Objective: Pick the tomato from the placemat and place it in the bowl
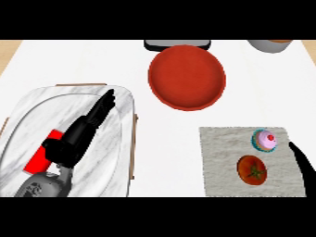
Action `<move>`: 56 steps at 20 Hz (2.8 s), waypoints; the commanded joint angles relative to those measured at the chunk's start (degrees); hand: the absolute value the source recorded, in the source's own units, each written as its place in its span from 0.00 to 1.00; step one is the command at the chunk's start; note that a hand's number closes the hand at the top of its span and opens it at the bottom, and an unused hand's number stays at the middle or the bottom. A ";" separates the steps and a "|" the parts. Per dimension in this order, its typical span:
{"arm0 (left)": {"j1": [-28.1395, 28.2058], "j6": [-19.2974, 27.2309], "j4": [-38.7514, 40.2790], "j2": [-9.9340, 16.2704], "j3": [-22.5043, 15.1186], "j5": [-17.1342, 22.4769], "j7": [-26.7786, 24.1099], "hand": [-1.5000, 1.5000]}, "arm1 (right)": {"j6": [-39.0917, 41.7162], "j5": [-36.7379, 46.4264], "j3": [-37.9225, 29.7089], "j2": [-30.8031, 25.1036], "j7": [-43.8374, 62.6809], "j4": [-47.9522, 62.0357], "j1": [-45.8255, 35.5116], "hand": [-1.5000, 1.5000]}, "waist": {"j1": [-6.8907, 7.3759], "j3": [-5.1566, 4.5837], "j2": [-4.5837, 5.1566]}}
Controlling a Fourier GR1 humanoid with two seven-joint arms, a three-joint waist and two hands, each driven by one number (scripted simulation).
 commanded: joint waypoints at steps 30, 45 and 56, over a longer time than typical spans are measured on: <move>-1.11 -6.86 2.77 -3.97 6.96 -2.13 0.32 0.50 | 3.23 25.27 -4.85 23.97 -2.87 20.78 -0.90 0.00 | -0.58 0.10 -0.10; 2.40 -6.03 -0.63 -9.18 5.88 -9.14 1.92 0.50 | 2.91 30.69 -12.08 24.93 -10.55 22.99 -6.21 1.00 | -0.50 0.10 -0.11; -2.84 -10.35 -0.15 -9.63 2.22 -7.89 2.58 0.50 | 25.03 38.14 12.34 34.36 -9.73 44.04 -38.13 1.00 | 8.95 -0.15 1.57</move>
